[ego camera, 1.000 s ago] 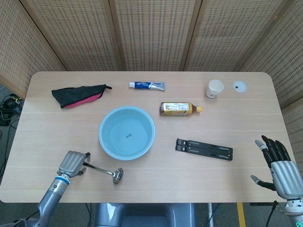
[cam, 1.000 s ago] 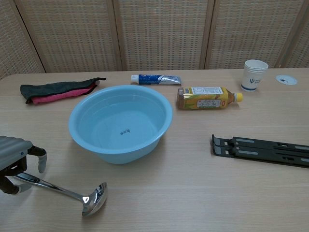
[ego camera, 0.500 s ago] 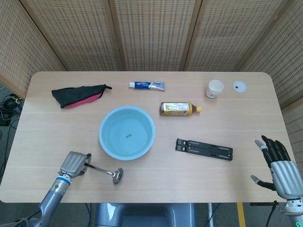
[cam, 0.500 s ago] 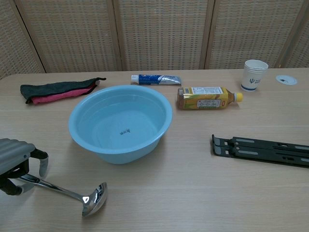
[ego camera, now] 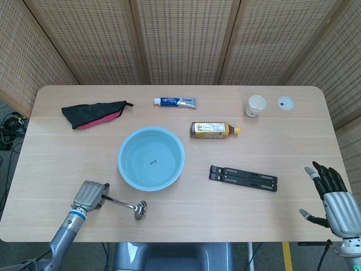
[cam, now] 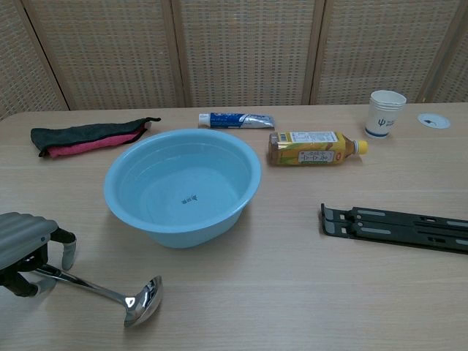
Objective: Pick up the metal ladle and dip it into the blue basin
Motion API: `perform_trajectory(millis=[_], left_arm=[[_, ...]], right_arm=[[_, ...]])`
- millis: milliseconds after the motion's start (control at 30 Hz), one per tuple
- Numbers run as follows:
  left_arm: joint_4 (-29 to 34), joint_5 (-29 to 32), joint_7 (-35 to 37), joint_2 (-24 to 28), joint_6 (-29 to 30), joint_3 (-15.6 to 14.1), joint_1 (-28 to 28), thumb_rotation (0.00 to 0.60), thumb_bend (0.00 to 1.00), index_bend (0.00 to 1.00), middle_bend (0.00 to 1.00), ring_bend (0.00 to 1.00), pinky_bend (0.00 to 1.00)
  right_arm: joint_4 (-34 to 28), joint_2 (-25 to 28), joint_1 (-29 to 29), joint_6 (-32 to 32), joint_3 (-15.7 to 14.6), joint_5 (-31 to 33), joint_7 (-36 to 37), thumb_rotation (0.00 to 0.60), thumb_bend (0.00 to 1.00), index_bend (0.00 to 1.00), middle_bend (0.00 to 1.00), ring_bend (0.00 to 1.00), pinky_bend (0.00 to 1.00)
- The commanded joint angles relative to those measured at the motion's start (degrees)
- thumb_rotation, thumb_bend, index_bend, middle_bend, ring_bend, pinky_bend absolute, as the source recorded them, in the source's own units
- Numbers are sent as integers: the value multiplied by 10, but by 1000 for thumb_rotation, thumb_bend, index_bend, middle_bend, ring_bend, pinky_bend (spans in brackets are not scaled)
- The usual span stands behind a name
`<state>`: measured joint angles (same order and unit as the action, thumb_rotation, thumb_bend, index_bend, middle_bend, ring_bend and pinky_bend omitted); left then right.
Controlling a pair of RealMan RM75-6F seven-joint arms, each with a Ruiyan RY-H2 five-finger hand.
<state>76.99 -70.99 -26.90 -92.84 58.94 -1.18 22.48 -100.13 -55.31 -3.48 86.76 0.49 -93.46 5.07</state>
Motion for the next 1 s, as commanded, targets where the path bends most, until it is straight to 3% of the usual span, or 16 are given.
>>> perform_trajectory(millis=[33,367,1000], left_arm=[[-4,-1,1,-3,1,1,1,600,378,478,981,956,1000],[-15,1,4,-10,-5,1,4,600,391,489,980,956,1000],[8,-7,20,8,3,4,4,600,669,701,980,955,1000]], right_arm=[[0,1,0,1,0,1,2,600,0,0,0,0,0],[1,3,0,1,1,2,8,600,0,0,0,0,0],[0,2,0,-1,1,1,3,600,0,0,0,0,0]])
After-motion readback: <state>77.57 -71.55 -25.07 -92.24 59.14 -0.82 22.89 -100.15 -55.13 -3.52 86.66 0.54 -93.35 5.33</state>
